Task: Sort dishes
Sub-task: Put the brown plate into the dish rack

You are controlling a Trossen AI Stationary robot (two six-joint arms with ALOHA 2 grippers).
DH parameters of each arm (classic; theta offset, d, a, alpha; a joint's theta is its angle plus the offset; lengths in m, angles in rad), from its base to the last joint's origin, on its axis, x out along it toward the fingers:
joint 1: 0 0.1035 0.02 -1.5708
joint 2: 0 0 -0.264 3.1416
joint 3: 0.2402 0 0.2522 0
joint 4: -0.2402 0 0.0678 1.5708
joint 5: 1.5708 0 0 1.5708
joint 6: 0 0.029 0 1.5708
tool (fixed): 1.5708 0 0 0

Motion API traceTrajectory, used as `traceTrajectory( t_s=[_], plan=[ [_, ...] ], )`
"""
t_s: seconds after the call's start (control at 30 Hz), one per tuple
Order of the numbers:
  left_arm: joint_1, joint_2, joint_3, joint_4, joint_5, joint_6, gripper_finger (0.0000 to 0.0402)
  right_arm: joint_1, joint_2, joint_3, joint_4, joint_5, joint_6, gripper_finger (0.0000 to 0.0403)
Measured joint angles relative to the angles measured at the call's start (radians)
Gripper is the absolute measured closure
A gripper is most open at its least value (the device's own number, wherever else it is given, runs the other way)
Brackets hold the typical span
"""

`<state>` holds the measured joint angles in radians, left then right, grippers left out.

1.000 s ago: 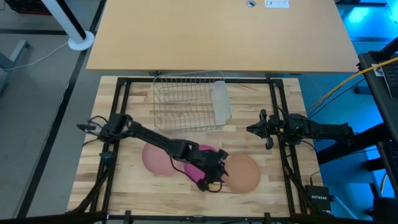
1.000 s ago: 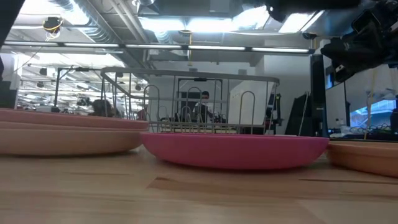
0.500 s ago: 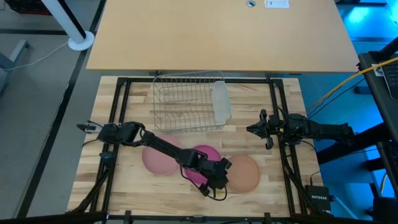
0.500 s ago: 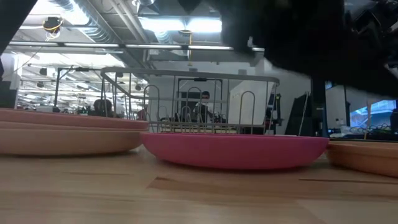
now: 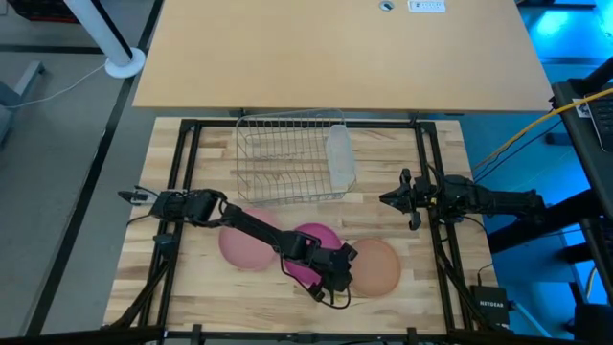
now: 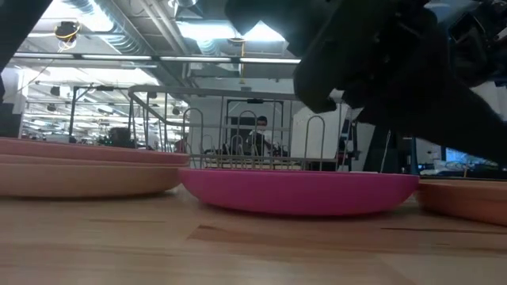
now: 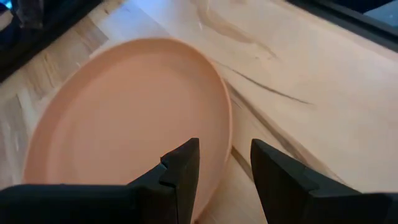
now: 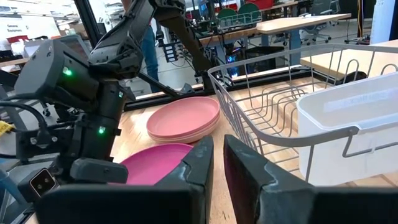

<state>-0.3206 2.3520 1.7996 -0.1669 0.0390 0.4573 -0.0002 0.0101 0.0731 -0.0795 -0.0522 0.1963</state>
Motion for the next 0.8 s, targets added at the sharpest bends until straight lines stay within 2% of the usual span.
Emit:
traceTrajectory(
  t_s=[0.27, 0.43, 0.6, 0.8],
  plan=[
    [-0.001, 0.006, 0.000, 0.004, -0.002, 0.013, 0.0266, 0.000, 0.000, 0.000, 0.000, 0.000, 0.000, 0.0358],
    [-0.007, 0.006, 0.000, 0.038, -0.020, -0.085, 0.0266, 0.000, 0.000, 0.000, 0.000, 0.000, 0.000, 0.0358],
    [-0.030, 0.006, 0.000, 0.056, -0.064, -0.054, 0.0266, 0.000, 0.000, 0.000, 0.000, 0.000, 0.000, 0.0358],
    [-0.054, 0.006, 0.000, 0.052, -0.069, -0.060, 0.0266, 0.000, 0.000, 0.000, 0.000, 0.000, 0.000, 0.0358]
  ],
)
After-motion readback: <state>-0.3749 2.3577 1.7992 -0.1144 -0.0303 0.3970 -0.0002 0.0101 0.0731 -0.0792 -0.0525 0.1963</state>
